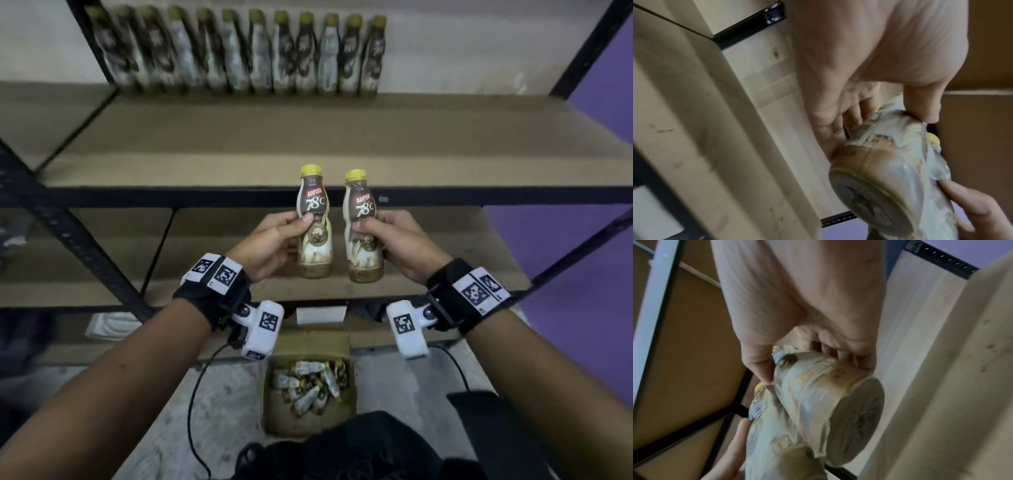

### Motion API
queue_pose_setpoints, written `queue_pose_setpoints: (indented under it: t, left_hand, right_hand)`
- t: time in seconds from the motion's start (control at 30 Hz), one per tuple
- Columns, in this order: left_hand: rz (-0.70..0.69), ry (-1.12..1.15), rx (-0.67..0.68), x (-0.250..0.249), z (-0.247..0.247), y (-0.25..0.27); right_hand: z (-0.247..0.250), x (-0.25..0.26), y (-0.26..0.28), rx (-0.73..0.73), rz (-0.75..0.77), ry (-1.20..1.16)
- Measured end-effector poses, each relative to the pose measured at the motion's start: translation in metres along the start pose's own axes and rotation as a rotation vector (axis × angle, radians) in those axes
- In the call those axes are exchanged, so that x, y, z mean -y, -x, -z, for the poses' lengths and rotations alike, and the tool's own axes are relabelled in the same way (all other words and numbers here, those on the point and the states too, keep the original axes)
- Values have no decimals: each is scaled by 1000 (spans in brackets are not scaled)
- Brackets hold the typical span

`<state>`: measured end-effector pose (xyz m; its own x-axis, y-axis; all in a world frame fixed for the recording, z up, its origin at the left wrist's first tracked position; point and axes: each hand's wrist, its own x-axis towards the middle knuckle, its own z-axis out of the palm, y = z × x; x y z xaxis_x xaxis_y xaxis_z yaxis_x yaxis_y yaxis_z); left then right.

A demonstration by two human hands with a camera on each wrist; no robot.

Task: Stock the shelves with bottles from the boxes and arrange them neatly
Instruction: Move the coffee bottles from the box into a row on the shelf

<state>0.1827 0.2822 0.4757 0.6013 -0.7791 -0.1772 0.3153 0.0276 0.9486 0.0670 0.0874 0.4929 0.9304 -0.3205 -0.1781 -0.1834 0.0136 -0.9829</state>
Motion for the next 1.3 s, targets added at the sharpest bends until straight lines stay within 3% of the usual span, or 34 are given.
queue_pose_setpoints:
  t: [0.13,0.4,0.7,0.93,1.17,1.3]
  left_hand:
    - [-96,-69,14,-46,20,2]
    - [-204,-288,-16,-121,60,3]
    - [-292,-393,-38,-179,44,-47]
    - [-359,-604,-51,-199,20,-118]
    - [-366,-735,3,-216,-31,-206]
    - [-320,-751,-82,-218,-71,-259]
  right_hand:
    - [-24,41,-8,19,75,68]
    - [-56,104,-30,-77,224,184]
    - [-43,135,-63,-182,297,231]
    - [9,142,-113,-180,347,226]
    - [99,152,-171,-204,346,279]
    - [150,154,-198,-257,347,296]
